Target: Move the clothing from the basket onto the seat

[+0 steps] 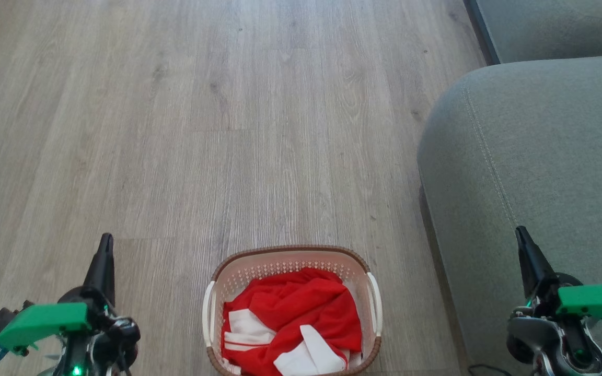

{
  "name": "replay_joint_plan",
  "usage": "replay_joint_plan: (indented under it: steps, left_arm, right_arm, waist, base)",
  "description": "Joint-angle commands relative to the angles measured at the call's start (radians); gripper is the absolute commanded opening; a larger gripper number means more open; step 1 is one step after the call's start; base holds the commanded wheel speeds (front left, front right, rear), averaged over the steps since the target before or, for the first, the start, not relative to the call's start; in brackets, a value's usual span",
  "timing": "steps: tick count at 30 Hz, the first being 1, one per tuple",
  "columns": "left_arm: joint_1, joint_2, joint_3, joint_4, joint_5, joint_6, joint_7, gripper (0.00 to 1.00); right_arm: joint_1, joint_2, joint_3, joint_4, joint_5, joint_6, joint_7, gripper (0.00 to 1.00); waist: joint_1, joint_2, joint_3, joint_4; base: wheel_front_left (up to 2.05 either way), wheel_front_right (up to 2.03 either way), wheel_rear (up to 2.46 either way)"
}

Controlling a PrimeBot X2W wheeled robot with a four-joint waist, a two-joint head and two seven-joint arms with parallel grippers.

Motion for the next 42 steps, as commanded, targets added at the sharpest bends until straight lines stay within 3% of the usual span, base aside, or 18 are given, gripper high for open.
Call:
replay_joint_plan:
  steps: [1, 42]
  left_arm:
    - [-0.050, 0.008, 0.036, -0.027, 0.005, -0.007, 0.008, 0.00]
    - [-0.050, 0.008, 0.036, -0.027, 0.005, -0.007, 0.008, 0.00]
  right_arm:
    - [-0.051, -0.005, 0.017, -0.039, 0.006, 0.000, 0.005, 0.00]
    - [-0.051, -0.005, 0.017, -0.039, 0.006, 0.000, 0.005, 0.00]
  waist:
    - [0.0000, 0.0000, 0.000, 0.000]
    - [0.0000, 0.0000, 0.000, 0.000]
  base:
    - [0.00, 0.00, 0.00]
    - [0.00, 0.00, 0.00]
